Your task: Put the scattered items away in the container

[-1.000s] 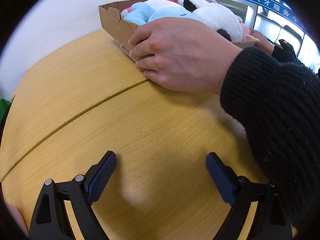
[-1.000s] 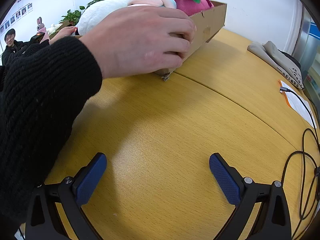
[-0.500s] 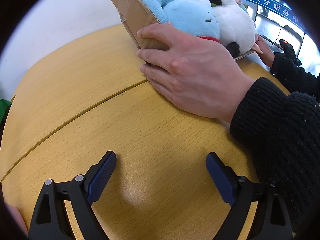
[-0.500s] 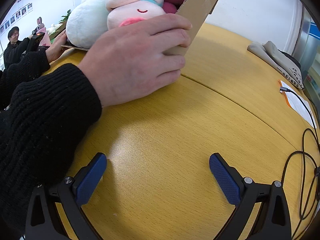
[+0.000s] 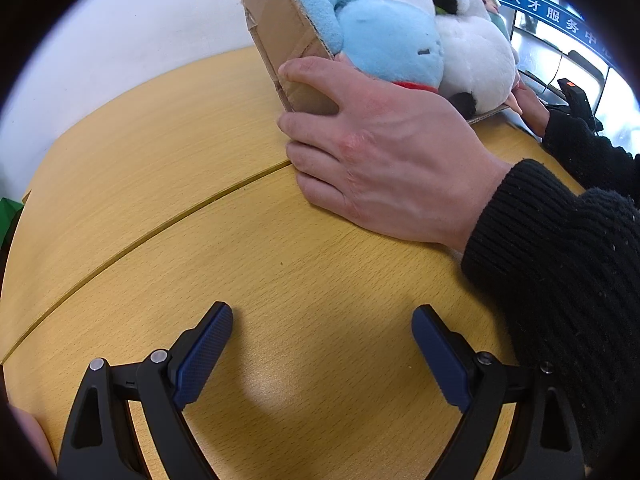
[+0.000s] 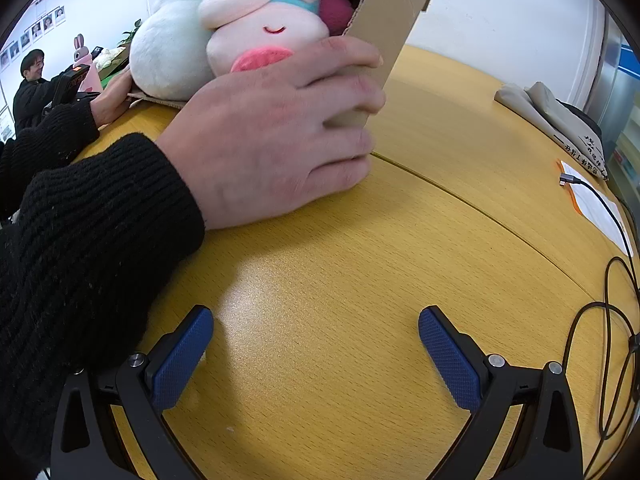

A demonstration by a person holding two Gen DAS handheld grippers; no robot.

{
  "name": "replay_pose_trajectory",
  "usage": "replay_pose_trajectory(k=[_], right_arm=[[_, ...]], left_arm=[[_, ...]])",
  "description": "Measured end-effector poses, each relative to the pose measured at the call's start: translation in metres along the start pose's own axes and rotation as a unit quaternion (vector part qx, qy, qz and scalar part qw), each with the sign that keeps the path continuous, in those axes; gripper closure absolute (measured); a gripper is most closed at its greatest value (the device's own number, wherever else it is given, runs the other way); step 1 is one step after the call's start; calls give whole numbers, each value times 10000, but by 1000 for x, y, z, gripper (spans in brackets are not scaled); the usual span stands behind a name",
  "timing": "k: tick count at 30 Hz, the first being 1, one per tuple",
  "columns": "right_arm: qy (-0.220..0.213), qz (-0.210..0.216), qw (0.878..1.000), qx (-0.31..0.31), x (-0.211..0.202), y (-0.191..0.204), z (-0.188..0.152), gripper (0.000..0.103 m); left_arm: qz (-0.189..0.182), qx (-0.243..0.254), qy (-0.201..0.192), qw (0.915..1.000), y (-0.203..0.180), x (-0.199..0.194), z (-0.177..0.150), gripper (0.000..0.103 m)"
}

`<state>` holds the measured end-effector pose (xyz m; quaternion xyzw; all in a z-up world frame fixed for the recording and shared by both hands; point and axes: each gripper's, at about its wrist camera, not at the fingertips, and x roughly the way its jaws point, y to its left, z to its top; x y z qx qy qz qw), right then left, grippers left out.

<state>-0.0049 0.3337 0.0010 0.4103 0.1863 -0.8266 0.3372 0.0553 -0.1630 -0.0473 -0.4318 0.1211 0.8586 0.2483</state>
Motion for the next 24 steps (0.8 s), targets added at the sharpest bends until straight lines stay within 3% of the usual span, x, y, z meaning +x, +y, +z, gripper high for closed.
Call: replay_pose_trajectory(k=[24], right_arm=[[-7, -5, 10000, 13, 1, 0, 0, 0]], left_arm=[[9, -10, -2, 10000, 1, 1, 1, 12]])
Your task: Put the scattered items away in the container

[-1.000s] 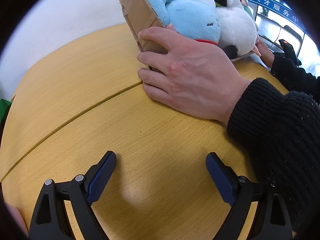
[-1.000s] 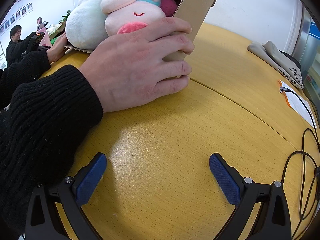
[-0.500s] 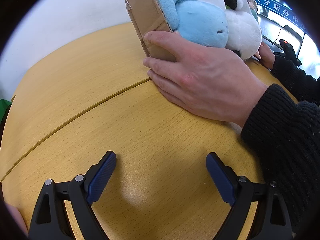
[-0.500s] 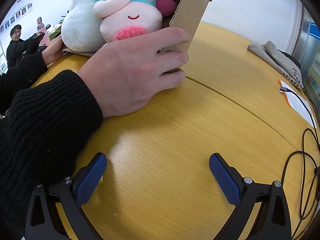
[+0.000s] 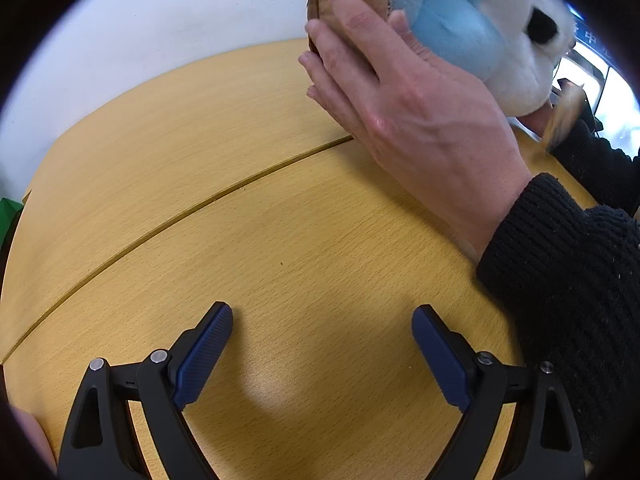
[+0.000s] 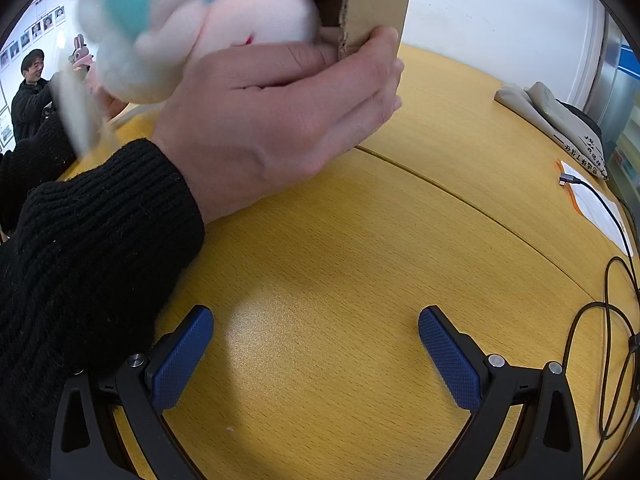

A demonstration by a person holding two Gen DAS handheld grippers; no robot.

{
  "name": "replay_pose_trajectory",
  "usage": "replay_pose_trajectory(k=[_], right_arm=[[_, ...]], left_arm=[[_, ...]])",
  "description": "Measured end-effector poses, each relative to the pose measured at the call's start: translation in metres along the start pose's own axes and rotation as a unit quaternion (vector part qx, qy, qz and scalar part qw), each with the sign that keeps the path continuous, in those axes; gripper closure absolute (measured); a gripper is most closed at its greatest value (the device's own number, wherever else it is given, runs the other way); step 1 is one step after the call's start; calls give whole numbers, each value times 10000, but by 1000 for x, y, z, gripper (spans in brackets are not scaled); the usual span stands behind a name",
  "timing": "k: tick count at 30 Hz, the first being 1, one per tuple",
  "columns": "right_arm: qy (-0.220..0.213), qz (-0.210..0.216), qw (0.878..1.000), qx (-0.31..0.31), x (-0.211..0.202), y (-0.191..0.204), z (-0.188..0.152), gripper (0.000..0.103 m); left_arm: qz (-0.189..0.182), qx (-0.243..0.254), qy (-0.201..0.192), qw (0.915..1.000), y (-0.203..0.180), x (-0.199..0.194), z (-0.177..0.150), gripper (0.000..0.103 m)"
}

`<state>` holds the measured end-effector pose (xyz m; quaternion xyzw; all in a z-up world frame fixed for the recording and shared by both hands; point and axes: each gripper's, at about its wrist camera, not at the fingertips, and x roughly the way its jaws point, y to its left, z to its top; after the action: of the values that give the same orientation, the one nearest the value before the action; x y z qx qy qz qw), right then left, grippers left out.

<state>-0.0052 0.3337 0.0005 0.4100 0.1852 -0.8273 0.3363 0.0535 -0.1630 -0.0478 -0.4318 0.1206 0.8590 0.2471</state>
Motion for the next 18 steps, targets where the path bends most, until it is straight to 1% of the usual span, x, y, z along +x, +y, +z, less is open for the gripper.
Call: replay_pose_trajectory(k=[18], right_arm=[[6, 23, 10000, -20, 2, 2, 0, 0]], left_arm=[[12, -13, 1, 10000, 4, -1, 1, 11]])
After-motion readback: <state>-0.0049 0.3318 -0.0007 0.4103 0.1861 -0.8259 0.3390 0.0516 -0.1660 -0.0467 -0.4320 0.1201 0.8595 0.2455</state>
